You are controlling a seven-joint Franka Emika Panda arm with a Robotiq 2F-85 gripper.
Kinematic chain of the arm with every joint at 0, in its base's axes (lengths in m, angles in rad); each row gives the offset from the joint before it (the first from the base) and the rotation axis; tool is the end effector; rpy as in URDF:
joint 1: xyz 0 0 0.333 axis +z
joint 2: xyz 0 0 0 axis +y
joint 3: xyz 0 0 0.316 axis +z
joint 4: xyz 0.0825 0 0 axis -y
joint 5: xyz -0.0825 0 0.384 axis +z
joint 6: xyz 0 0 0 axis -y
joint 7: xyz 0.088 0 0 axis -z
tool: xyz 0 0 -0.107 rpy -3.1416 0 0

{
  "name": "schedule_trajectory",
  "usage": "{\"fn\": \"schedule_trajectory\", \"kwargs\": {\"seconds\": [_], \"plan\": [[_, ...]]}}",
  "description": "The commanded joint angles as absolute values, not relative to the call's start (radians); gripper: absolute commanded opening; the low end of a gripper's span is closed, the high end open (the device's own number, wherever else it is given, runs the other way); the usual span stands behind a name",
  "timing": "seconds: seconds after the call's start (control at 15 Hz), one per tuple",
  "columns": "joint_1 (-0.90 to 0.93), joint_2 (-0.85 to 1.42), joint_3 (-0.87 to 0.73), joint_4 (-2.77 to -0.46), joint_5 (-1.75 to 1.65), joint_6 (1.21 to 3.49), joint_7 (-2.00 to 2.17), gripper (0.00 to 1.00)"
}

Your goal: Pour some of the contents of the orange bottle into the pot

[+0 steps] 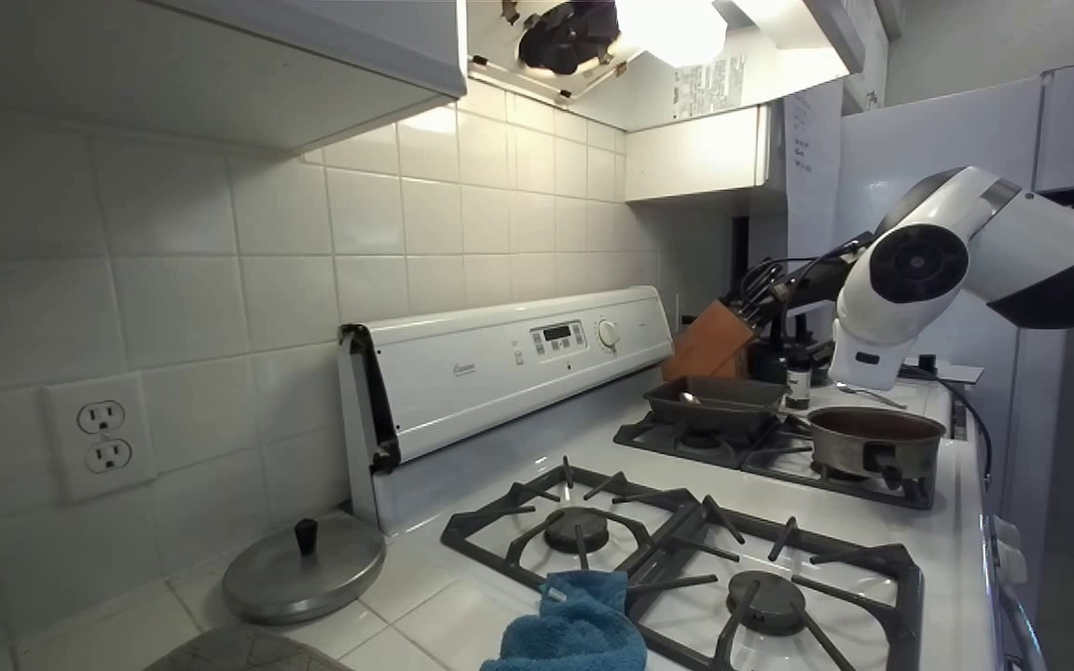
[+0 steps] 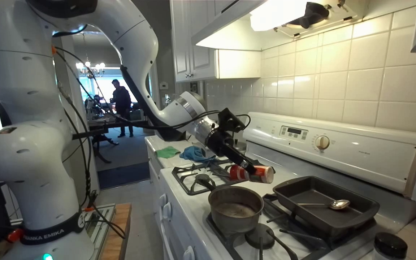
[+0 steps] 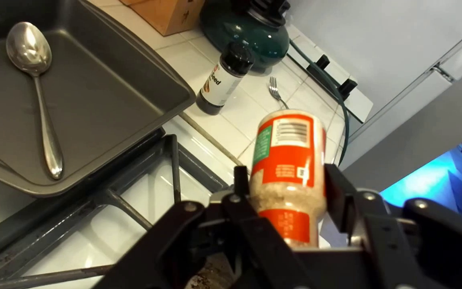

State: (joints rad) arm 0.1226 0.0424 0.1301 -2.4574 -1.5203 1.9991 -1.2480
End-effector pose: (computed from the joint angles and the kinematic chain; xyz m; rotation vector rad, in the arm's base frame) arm 0.4643 0.0574 0.2853 0.5593 2.0295 -1.0493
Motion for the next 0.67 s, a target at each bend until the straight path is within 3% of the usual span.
{"fn": "schedule_trajectory", "kwargs": {"seconds": [0.0, 0.6], "plan": [[0.136, 0.058, 0.140, -2.456, -1.579, 1.929, -1.186, 0.23], [0.116, 0.061, 0.127, -2.457, -1.564, 2.050, -1.097, 0.23]]}}
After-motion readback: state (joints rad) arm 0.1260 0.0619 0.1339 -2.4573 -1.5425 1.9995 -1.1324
